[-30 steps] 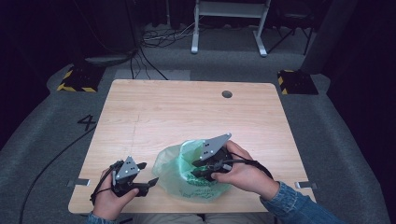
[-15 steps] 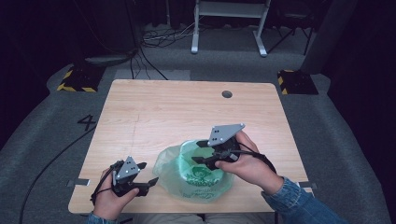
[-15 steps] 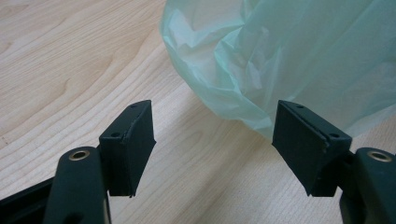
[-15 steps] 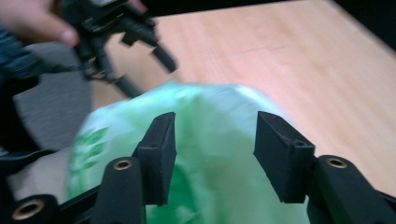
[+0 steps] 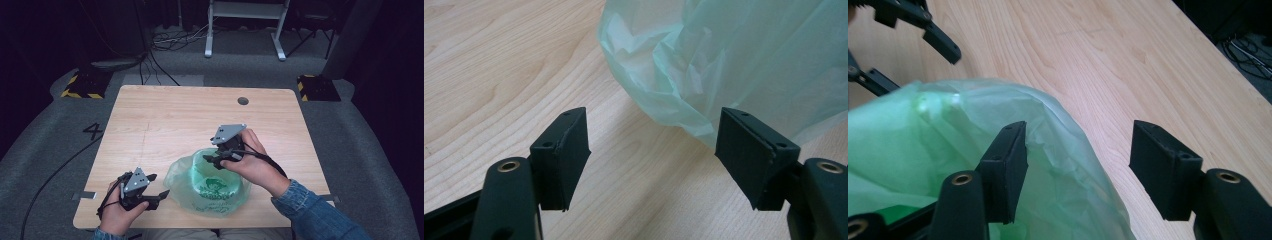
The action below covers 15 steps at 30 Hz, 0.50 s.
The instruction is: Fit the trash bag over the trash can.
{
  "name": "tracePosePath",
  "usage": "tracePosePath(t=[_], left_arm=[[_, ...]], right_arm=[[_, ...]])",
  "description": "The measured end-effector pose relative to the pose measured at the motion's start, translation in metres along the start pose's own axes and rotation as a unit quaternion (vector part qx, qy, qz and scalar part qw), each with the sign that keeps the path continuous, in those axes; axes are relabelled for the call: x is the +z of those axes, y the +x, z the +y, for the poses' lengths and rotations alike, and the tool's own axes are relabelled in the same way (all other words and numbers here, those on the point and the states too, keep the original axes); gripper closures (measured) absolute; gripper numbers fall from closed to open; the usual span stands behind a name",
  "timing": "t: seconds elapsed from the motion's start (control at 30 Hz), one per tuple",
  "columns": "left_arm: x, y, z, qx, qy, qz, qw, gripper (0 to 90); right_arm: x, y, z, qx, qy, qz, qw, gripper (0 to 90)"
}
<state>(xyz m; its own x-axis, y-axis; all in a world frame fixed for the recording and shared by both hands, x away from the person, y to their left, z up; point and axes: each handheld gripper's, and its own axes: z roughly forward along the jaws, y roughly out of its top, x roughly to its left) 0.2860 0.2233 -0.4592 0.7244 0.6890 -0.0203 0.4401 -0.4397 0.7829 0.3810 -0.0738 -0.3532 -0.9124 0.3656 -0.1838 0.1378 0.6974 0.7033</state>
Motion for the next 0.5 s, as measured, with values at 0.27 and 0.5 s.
tracePosePath(t=[0.27, 0.5], left_arm=[[0.002, -0.001, 0.0, 0.001, 0.002, -0.004, 1.0, 29.3], [0.002, -0.003, 0.001, 0.003, 0.003, -0.007, 1.0, 29.2]], right_arm=[[0.016, 0.002, 0.0, -0.008, 0.041, -0.013, 0.999, 40.6], [0.024, 0.005, -0.002, -0.021, 0.069, -0.028, 0.997, 40.1]])
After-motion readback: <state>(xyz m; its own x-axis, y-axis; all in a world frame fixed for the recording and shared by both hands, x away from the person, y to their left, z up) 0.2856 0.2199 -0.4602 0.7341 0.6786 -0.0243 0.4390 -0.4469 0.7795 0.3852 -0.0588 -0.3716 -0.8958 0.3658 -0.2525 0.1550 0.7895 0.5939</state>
